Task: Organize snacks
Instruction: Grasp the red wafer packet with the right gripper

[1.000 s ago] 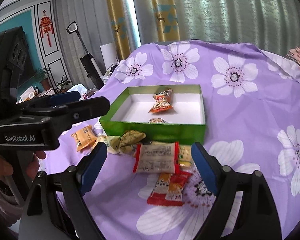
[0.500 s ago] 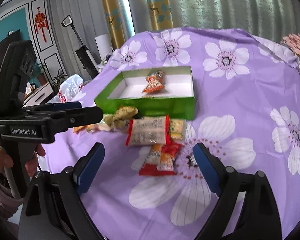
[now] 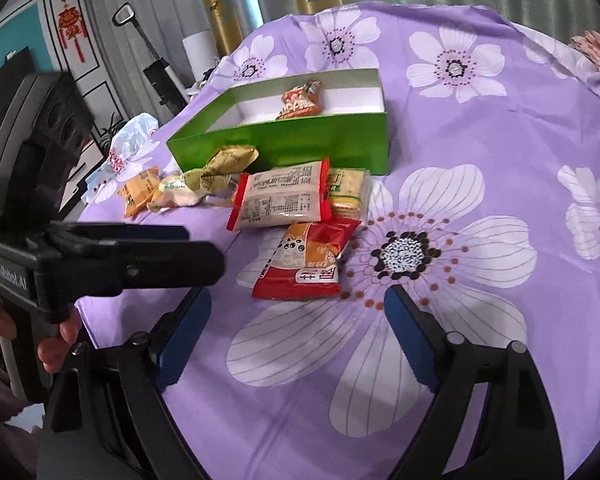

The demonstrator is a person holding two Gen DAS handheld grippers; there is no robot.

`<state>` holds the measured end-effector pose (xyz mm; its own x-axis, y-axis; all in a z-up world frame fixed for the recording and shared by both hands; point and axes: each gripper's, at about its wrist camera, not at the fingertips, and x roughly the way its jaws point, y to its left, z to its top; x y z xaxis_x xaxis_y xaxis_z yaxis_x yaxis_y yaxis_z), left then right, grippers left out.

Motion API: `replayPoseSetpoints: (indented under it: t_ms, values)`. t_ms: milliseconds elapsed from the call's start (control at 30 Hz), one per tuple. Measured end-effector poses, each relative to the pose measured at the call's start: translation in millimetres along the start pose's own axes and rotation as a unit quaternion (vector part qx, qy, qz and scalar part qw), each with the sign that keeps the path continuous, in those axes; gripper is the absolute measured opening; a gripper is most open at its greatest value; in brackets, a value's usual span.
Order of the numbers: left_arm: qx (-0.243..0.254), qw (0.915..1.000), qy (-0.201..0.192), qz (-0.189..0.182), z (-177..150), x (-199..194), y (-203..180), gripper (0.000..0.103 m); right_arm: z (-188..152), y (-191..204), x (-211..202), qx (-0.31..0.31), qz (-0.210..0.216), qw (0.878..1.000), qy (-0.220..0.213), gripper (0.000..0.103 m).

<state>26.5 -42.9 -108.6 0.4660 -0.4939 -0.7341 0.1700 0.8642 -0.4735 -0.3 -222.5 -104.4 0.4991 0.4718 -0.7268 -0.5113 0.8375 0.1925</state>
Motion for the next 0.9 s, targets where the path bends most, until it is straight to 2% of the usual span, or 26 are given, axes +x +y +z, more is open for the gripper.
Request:
replayPoseSetpoints:
  t_ms: [267, 333, 467, 567, 633, 733, 900]
  values:
    - [-0.016, 0.9992, 0.025, -0.025, 13.6, 28.3, 0.4, 0.099, 2.2, -6.9, 25.6, 0.007, 0.013, 1.000, 0.017, 0.071]
    - [-0.020, 0.9991, 0.028, -0.027, 15.5, 33.0, 0.3, 0.092, 4.1, -10.0, 30.5, 0.010, 0.016, 1.000, 0.018, 0.066]
    - [-0.024, 0.9983, 0.040, -0.034, 17.5, 44.7, -0.2, 0.086, 8.2, -11.3, 38.4, 0.006, 0.025, 0.999, 0.020, 0.060]
    - [-0.028, 0.9980, 0.044, -0.034, 18.9, 50.6, 1.0, 0.077, 11.3, -11.7, 45.3, 0.004, 0.030, 0.999, 0.027, 0.050]
    - [-0.029, 0.9981, 0.043, -0.033, 19.6, 50.8, 1.8, 0.065, 12.2, -13.1, 50.5, 0.006, 0.033, 0.999, 0.034, 0.043]
    - [-0.033, 0.9982, 0.043, -0.026, 18.8, 51.8, 6.0, 0.055, 12.5, -13.6, 53.8, 0.005, 0.034, 0.999, 0.037, 0.039]
    - [-0.035, 0.9982, 0.039, -0.029, 16.9, 49.3, 6.7, 0.050, 12.1, -12.2, 53.3, 0.010, 0.033, 0.999, 0.034, 0.034]
